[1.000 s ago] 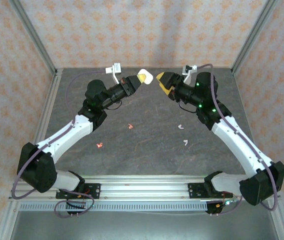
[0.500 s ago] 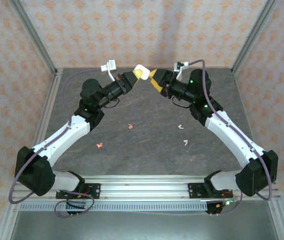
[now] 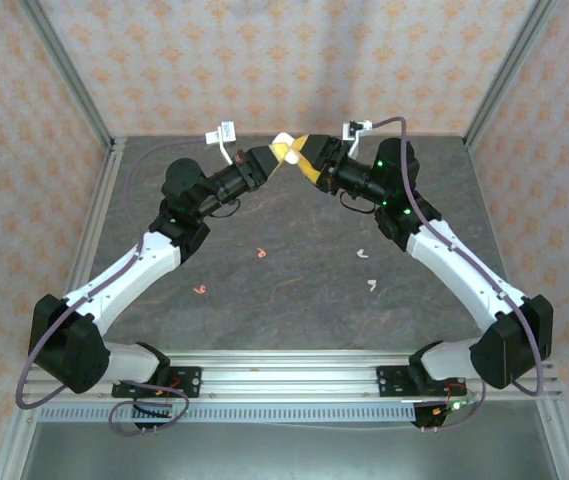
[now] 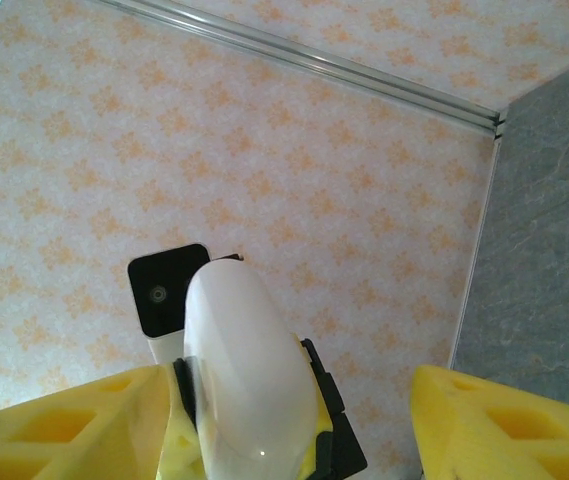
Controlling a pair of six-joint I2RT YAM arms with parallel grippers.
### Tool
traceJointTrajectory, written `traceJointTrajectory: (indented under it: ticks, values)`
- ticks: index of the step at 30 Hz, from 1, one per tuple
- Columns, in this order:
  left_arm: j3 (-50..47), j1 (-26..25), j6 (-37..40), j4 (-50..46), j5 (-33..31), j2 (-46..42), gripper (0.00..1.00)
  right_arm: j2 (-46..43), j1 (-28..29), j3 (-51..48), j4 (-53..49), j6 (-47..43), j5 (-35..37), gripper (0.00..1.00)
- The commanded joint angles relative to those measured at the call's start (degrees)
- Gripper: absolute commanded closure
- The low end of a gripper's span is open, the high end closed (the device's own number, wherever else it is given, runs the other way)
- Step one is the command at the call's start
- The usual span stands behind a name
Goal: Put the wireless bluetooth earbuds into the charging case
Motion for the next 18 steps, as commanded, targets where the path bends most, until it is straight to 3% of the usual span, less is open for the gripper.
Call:
traceJointTrajectory:
  ticks: [1,11,14,15,18]
  values:
    - [1.3,-0.1,-0.8,1.2,1.3,-1.1,1.00,0.8,0.4,2.5,3.9,0.3,-1.3,0.39]
    - [1.4,-0.1,0.8,-2.6,1.9,-1.2,1.00,1.7,0.5,0.4,10.6,1.9,-3.2,0.88]
    - [2.6,0.1,3.0,-7.0,2.9,-1.3,1.00,1.3,0.5,-0.6,10.3,-0.2,-3.1,0.95]
    - [3.2,0.1,3.8,-8.4,3.3,-1.4,0.97,1.1,0.5,-0.7,9.6,-1.2,-3.0,0.96]
    - [6.2,0.6,8.0,-16.2,5.2,-1.8,0.68,0.2,0.5,0.0,4.3,-7.1,-2.5,0.99]
